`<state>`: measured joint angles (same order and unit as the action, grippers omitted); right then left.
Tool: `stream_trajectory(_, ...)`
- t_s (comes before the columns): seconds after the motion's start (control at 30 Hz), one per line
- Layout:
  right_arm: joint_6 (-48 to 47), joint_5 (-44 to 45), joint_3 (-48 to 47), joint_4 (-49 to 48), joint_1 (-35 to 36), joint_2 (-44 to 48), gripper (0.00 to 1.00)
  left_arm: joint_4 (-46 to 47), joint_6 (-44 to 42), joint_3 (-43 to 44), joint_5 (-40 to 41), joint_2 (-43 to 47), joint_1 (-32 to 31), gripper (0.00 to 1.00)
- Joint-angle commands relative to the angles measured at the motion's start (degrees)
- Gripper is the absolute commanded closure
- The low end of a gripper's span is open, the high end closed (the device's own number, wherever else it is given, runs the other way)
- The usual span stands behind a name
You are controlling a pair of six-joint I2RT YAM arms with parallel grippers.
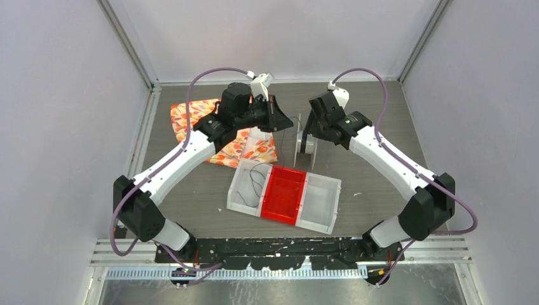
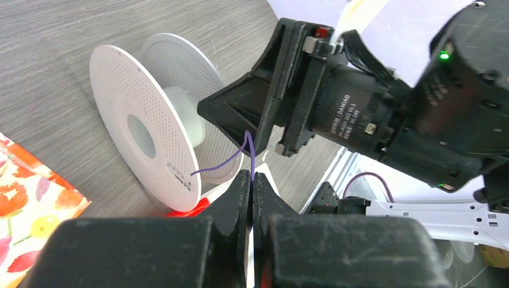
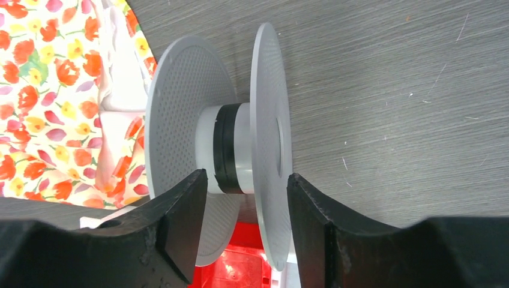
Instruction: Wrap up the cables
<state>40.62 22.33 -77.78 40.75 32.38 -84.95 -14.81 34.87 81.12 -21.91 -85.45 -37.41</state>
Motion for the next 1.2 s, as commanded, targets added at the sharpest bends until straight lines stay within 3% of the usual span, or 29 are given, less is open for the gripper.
stream_trajectory(0.0,1.17,-0.69,-0.1,-1.77,-0.2,4.55,0.42,8.1,3.3,-1.41,-0.88,-0.27,-0.12,1.0)
stream_trajectory(0.4,2.18,1.72,1.72,-0.25,-0.16,11.21,0.36,19.12,7.28,-6.13,-0.17,-1.53,-1.25,1.0)
stream_trajectory(0.73,0.48,-3.09,7.38,-3.41,-0.18,16.63,0.32,20.06,7.41,-6.99,3.79,-2.3,-1.4,1.0)
stream_trajectory(0.93,1.12,-6.12,13.32,-9.97,-0.21,21.28,0.27,16.69,14.52,-5.49,4.33,-4.79,-1.37,0.99)
stream_trajectory(1.17,0.94,-5.74,14.34,-11.22,0.03,21.13,0.25,18.56,20.71,-6.28,2.93,-6.61,-1.97,0.99)
